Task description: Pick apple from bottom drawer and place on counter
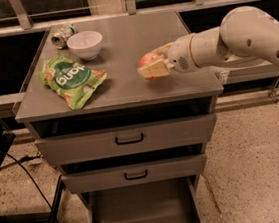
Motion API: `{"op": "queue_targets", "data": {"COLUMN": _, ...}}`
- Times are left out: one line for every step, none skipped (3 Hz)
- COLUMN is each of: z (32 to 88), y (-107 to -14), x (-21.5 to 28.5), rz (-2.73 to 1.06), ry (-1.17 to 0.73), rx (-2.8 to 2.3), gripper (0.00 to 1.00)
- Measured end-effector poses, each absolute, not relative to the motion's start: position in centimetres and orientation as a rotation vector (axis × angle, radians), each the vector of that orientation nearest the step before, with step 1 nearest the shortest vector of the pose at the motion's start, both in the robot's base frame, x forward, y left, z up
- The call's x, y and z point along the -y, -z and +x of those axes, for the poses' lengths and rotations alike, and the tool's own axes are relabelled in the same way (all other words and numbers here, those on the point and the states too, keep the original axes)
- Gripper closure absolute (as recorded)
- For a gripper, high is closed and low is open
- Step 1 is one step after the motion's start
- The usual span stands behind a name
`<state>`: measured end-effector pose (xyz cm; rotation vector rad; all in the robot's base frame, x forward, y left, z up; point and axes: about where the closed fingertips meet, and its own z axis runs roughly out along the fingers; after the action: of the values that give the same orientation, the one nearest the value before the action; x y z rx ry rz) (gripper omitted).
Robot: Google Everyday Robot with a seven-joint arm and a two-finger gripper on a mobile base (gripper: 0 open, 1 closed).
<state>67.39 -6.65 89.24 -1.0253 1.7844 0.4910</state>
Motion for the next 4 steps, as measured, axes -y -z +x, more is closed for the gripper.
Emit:
{"op": "queue_targets", "data": {"z": 68.7, "y": -88.3, "x": 6.1, "rz": -0.990, "ry": -0.524, "rx": -1.823, "gripper": 1.00}}
{"op": "queue_targets", "data": {"z": 69.4, "y": -87.3, "x": 5.8, "rz": -0.973, "ry": -0.550, "rx": -1.858, "gripper": 1.00}}
{"op": "queue_targets", "data": {"z": 69.8, "y": -86.3, "x": 5.6, "rz": -0.966, "ry": -0.575, "rx": -1.889, "gripper": 1.00}}
{"op": "queue_targets", "data": {"z": 69.9, "y": -85.8, "x": 5.5, "rz": -0.964, "ry": -0.587, "rx": -1.904, "gripper": 1.00}}
